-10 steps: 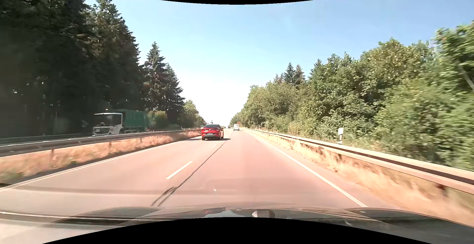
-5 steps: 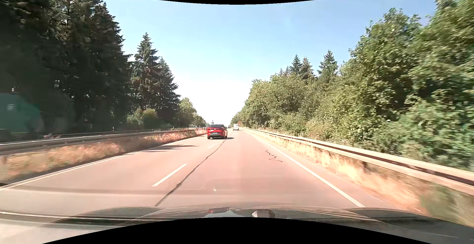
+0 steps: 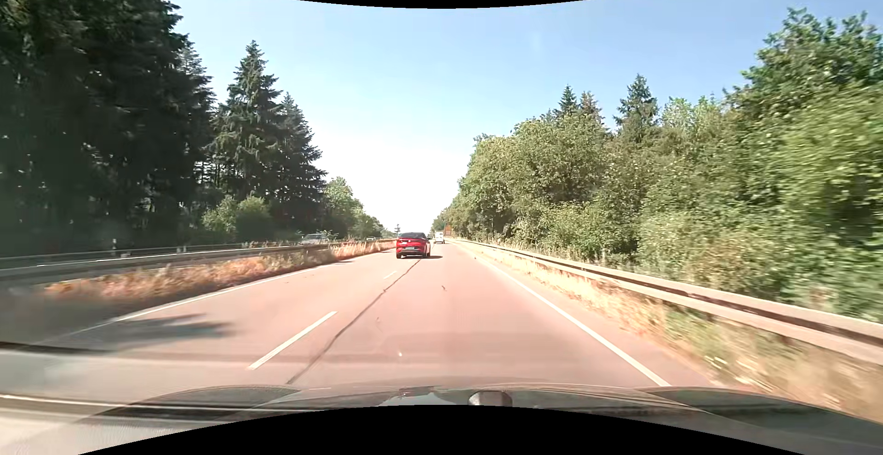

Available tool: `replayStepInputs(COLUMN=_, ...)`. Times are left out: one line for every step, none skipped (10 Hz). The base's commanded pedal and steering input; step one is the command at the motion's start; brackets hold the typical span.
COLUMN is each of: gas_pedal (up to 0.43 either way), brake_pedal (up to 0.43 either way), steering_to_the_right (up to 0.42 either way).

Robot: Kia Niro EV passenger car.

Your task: Follow the waypoints while adhering to traffic rules and regulations

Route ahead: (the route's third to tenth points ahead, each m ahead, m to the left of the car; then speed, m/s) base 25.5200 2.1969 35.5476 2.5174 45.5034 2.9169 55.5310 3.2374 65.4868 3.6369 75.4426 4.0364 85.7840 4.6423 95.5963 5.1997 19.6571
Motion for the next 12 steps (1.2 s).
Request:
replayStepInputs(gas_pedal=0.228, brake_pedal=0.000, steering_to_the_right=-0.004)
replayStepInputs(gas_pedal=0.228, brake_pedal=0.000, steering_to_the_right=-0.004)
replayStepInputs(gas_pedal=0.228, brake_pedal=0.000, steering_to_the_right=-0.004)
replayStepInputs(gas_pedal=0.228, brake_pedal=0.000, steering_to_the_right=-0.004)
replayStepInputs(gas_pedal=0.228, brake_pedal=0.000, steering_to_the_right=-0.004)
replayStepInputs(gas_pedal=0.228, brake_pedal=0.000, steering_to_the_right=-0.004)
replayStepInputs(gas_pedal=0.228, brake_pedal=0.000, steering_to_the_right=-0.004)
replayStepInputs(gas_pedal=0.228, brake_pedal=0.000, steering_to_the_right=-0.004)
replayStepInputs(gas_pedal=0.228, brake_pedal=0.000, steering_to_the_right=-0.004)
replayStepInputs(gas_pedal=0.228, brake_pedal=0.000, steering_to_the_right=-0.004)
replayStepInputs(gas_pedal=0.228, brake_pedal=0.000, steering_to_the_right=-0.004)
replayStepInputs(gas_pedal=0.228, brake_pedal=0.000, steering_to_the_right=-0.004)
